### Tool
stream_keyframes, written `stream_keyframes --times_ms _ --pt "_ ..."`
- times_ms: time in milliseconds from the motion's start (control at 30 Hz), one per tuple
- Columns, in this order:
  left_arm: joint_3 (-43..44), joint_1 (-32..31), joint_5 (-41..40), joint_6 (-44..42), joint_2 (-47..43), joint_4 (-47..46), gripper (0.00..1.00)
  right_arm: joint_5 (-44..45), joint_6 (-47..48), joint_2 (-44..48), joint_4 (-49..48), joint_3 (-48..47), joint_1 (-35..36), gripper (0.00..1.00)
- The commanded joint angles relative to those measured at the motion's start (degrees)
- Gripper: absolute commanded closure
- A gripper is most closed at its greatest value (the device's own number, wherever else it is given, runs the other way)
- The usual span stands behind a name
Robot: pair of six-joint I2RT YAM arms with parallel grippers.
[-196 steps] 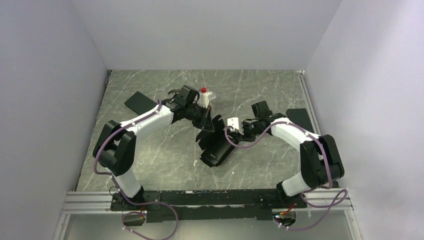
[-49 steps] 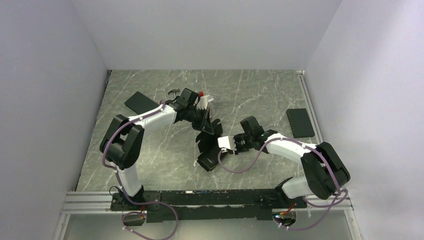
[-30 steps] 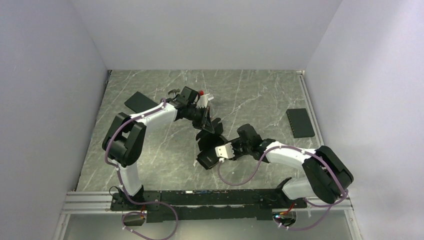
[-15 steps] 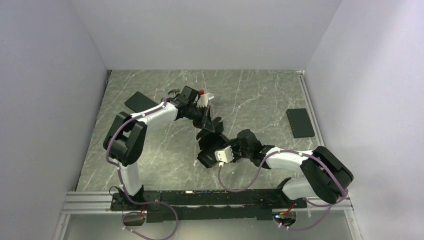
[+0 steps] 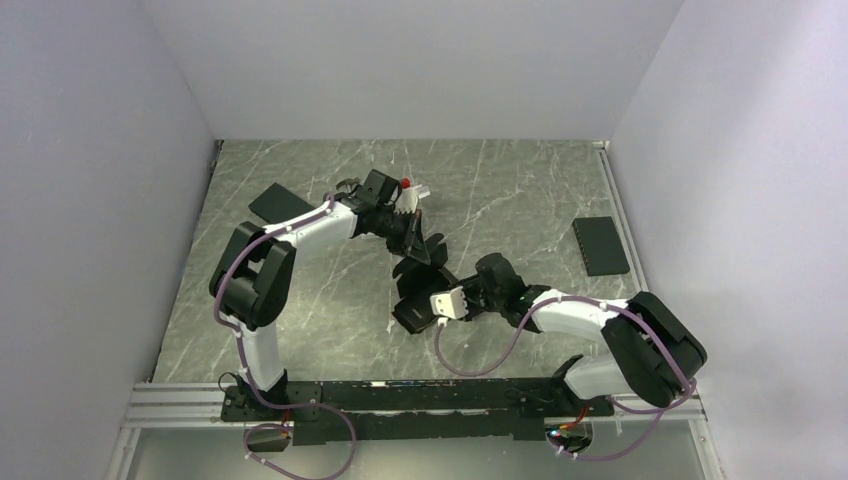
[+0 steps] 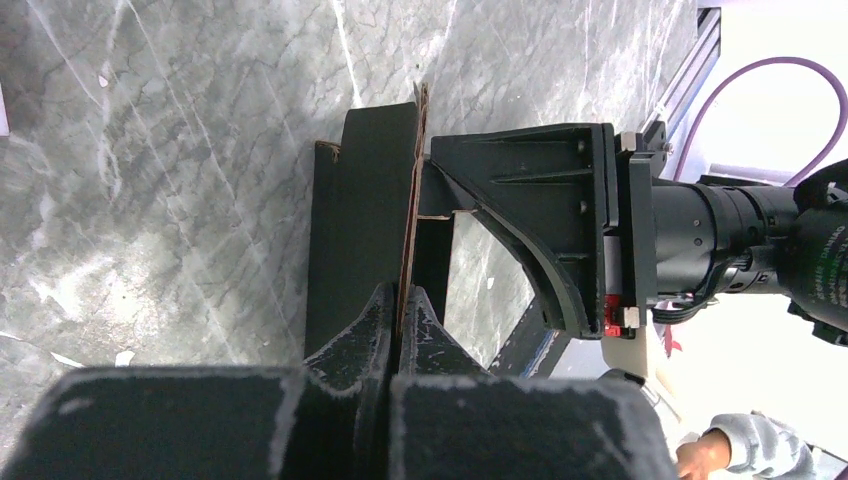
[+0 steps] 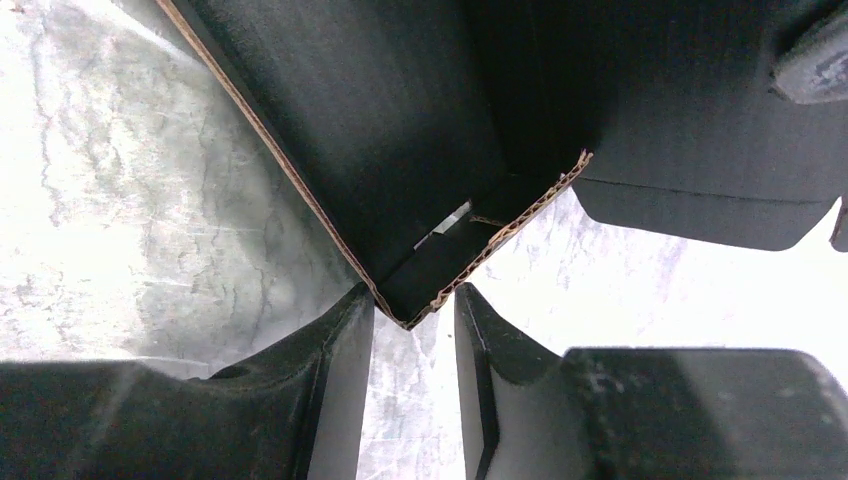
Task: Fold the paper box
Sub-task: Fold the paper box at the center of the board.
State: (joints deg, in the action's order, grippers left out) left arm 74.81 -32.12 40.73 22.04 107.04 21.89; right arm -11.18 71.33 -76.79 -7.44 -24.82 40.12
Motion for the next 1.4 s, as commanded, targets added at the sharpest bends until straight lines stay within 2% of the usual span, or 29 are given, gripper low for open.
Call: stream_keyframes --times_ms 0,400,733,1000,1133,1367 --pt "-0.35 -2.16 1.77 1.24 3.47 2.45 1.00 -12.86 -4.09 -0.29 -1.49 -4.39 -0.16 0.66" --pt "-1.42 -2.16 3.29 3.17 2.64 0.86 1.00 -18.10 -1.69 0.45 5.23 -6.11 -2.44 0.67" --pt "0.13 -2.15 1.90 4.89 3.74 1.97 1.00 -16.19 2.54 1.22 5.14 -4.74 -2.51 0.69" --pt "0.84 -2.50 -0.69 5.93 4.48 3.11 1.00 -14.92 1.51 1.39 4.80 -5.19 -2.50 0.63" --pt "0.87 -2.76 -0.94 6.56 4.53 3.00 1.00 -14.71 0.96 1.37 4.17 -5.06 -2.57 0.56" --pt "0.26 -2.79 -1.00 6.48 5.35 2.98 1.00 -14.22 0.43 1.99 0.31 -3.51 -2.61 0.55"
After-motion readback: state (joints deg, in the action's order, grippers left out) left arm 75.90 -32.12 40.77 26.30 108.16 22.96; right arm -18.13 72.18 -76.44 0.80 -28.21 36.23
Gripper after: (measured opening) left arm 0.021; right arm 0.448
